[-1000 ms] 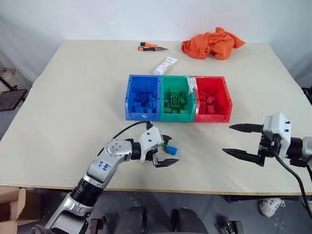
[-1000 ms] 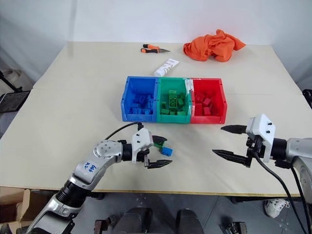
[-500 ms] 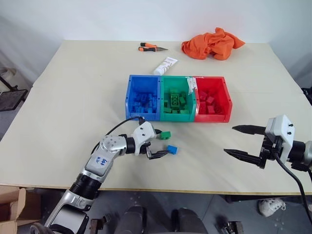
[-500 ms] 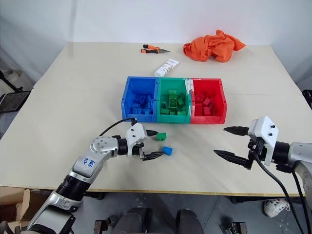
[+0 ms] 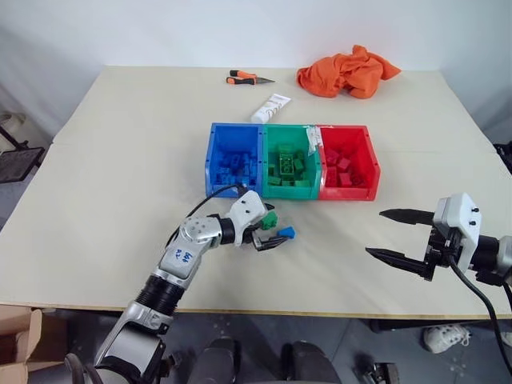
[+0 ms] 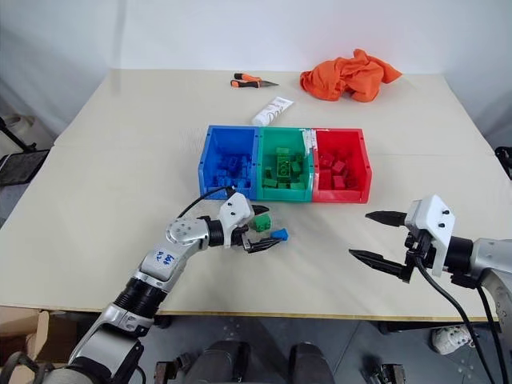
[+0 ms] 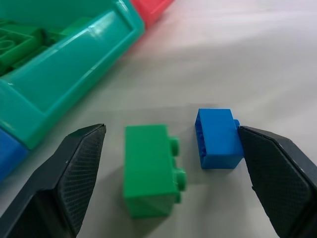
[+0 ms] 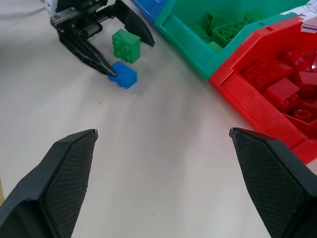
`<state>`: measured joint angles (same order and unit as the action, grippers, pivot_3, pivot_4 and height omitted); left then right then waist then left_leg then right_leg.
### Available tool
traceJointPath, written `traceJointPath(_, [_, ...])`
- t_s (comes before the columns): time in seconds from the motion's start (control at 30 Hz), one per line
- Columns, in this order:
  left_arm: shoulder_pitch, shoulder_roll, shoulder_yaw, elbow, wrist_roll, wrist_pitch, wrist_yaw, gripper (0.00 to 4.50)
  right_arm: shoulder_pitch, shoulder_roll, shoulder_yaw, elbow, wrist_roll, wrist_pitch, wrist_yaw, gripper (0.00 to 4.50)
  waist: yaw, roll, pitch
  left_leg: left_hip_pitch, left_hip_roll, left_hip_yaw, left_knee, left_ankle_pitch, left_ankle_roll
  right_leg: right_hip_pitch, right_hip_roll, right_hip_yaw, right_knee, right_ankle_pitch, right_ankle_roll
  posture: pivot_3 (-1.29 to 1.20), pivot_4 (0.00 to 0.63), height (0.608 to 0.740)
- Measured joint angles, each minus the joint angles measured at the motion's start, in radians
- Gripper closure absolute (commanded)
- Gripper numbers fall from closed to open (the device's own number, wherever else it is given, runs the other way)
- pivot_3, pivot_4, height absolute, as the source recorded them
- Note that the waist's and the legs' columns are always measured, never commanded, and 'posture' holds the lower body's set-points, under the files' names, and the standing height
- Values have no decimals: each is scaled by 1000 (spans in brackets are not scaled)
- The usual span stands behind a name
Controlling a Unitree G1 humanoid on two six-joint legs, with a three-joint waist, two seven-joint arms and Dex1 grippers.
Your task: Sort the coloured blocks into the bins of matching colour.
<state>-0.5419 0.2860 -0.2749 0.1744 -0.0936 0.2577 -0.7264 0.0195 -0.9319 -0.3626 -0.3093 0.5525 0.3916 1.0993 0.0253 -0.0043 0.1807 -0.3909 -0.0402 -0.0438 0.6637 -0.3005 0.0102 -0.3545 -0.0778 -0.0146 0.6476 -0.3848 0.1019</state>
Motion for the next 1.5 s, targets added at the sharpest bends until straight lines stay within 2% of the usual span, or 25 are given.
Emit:
traceJointPath(0.43, [43,27,62,-78,0,85,41,0,11,0,-9,-2,7,0,-14,30,2,0,0,0,0,0,0,0,0,0,0,0,0,0,0,0,150,740])
traceJointPath(0.63, [50,46,75,-144,-29,134,5,0,6,0,-9,-1,7,0,-15,30,1,0,0,0,0,0,0,0,0,0,0,0,0,0,0,0,150,740])
traceJointPath(1.03, [47,40,93,-87,-16,131,28,0,-9,0,-7,1,7,0,-20,30,1,0,0,0,0,0,0,0,0,0,0,0,0,0,0,0,150,740])
traceJointPath(1.13, [47,32,73,-76,-15,124,17,626,-9,0,-7,1,6,0,-21,0,1,0,0,0,0,0,0,0,0,0,0,0,0,0,0,0,150,740])
traceJointPath(1.43, [28,9,60,-25,-12,81,10,3467,-10,0,-7,1,6,0,-22,0,1,0,0,0,0,0,0,0,0,0,0,0,0,0,0,0,150,740])
traceJointPath(1.5, [23,10,61,-24,-12,81,5,3648,-9,0,-7,1,6,0,-23,0,1,0,0,0,0,0,0,0,0,0,0,0,0,0,0,0,150,740])
